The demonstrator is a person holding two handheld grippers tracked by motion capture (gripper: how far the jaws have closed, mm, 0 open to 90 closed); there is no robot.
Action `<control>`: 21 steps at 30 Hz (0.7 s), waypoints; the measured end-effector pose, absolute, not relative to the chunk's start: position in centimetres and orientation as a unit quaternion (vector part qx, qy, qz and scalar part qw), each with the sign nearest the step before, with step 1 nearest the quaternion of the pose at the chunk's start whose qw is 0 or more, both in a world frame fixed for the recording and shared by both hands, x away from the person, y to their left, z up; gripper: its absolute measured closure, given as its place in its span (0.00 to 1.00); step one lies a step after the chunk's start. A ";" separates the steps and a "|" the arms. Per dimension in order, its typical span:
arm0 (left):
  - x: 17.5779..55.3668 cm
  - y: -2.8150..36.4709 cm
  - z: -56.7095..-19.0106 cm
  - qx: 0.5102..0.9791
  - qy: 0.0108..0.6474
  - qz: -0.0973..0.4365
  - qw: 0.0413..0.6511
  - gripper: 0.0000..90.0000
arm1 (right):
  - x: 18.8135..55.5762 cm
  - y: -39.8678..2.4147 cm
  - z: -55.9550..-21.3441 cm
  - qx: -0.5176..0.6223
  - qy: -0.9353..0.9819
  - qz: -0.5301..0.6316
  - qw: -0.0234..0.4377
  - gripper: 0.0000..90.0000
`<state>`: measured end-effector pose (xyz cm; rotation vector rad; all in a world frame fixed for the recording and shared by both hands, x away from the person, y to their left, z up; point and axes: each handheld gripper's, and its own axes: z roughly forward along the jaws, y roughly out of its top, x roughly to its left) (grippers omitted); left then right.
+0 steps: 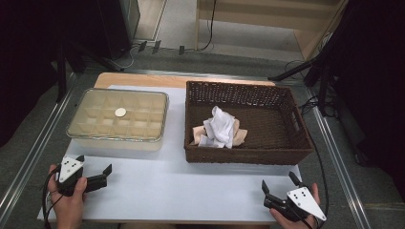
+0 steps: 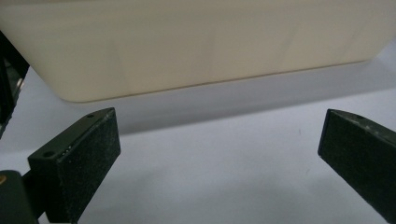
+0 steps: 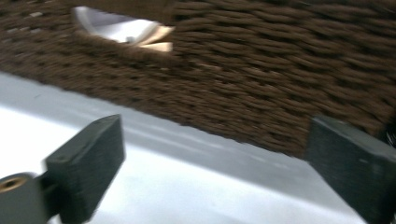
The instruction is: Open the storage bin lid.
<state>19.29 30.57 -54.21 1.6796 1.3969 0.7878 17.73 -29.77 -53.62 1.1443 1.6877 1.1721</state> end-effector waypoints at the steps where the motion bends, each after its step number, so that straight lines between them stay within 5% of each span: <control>1: 19.3 30.6 -54.2 0.663 0.552 0.311 0.399 0.00 | 17.8 -29.9 -53.6 0.459 0.656 0.464 0.379 0.13; 11: 19.5 31.4 -54.0 0.656 0.562 0.275 0.421 0.00 | 17.5 -28.9 -53.4 0.491 0.647 0.444 0.379 0.28; 15: 19.5 31.5 -54.0 0.656 0.559 0.271 0.428 0.00 | 17.5 -28.3 -53.1 0.499 0.664 0.437 0.346 0.44; 21: 19.2 31.4 -53.9 0.654 0.554 0.284 0.430 0.00 | 17.1 -26.4 -52.4 0.489 0.658 0.465 0.334 0.43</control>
